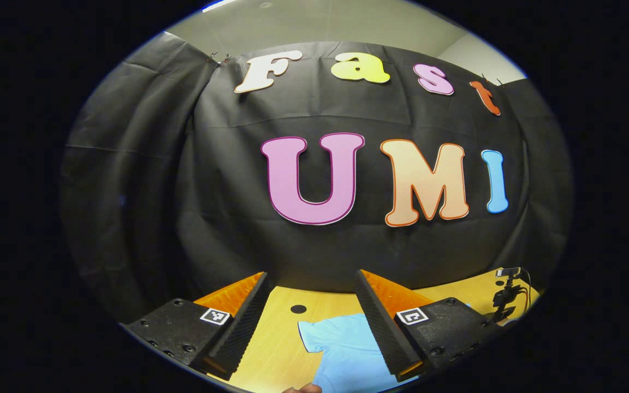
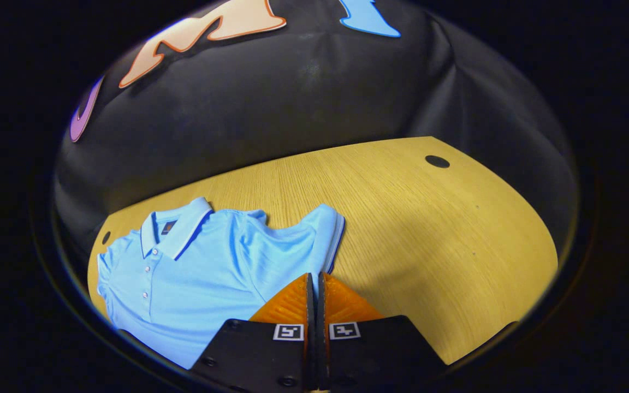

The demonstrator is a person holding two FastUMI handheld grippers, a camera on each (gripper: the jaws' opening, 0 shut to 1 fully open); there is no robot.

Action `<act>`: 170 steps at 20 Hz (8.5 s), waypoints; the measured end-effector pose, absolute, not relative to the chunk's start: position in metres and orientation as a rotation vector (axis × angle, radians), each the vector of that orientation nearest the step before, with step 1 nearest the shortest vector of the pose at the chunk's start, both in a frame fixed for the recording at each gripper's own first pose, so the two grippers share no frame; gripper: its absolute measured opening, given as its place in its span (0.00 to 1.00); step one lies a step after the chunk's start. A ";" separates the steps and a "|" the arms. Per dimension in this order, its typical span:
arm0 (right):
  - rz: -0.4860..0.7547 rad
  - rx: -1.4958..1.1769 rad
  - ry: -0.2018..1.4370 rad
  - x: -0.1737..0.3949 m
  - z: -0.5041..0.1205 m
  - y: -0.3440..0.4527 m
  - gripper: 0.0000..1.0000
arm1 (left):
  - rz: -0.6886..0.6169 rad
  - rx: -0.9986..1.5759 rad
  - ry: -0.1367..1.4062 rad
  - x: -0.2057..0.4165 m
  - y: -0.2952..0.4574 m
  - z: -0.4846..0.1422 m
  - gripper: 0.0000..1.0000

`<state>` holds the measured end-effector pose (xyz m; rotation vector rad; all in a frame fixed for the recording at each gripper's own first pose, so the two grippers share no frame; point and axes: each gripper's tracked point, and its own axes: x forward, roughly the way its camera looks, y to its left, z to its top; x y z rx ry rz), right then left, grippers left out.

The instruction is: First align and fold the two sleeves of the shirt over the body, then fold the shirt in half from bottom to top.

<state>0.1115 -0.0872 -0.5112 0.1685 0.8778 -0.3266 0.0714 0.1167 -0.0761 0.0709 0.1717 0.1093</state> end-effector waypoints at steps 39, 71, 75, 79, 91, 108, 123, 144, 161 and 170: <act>-0.130 0.035 0.718 0.052 -0.370 -0.033 0.99 | 0.136 -0.112 0.656 0.147 0.158 -0.378 0.96; -0.197 0.059 0.731 0.000 -0.365 -0.082 0.99 | -0.112 0.027 0.750 0.188 0.015 -0.423 0.00; -0.224 0.077 0.733 -0.012 -0.364 -0.098 0.99 | -0.145 0.052 0.767 0.179 -0.013 -0.436 0.00; -0.239 0.090 0.732 -0.023 -0.358 -0.115 0.94 | -0.151 0.048 0.792 0.167 -0.032 -0.445 0.00; 0.056 0.109 0.677 -0.056 -0.324 -0.083 0.99 | -0.096 0.017 0.645 0.017 -0.030 -0.329 0.95; -0.039 0.006 0.886 -0.266 -0.386 -0.022 0.94 | -0.060 0.098 0.840 -0.228 0.102 -0.370 0.96; -0.025 0.003 0.974 -0.286 -0.435 0.009 0.72 | -0.106 0.054 0.861 -0.246 0.096 -0.404 0.76; 0.049 0.160 0.815 -0.190 -0.335 0.026 0.04 | -0.203 -0.114 0.745 -0.172 0.053 -0.309 0.00; 0.060 0.238 0.647 0.050 -0.301 0.005 0.03 | -0.156 -0.113 0.604 0.057 0.028 -0.245 0.00; -0.036 0.172 0.656 0.150 -0.350 0.007 0.03 | -0.198 -0.132 0.622 0.176 0.039 -0.289 0.00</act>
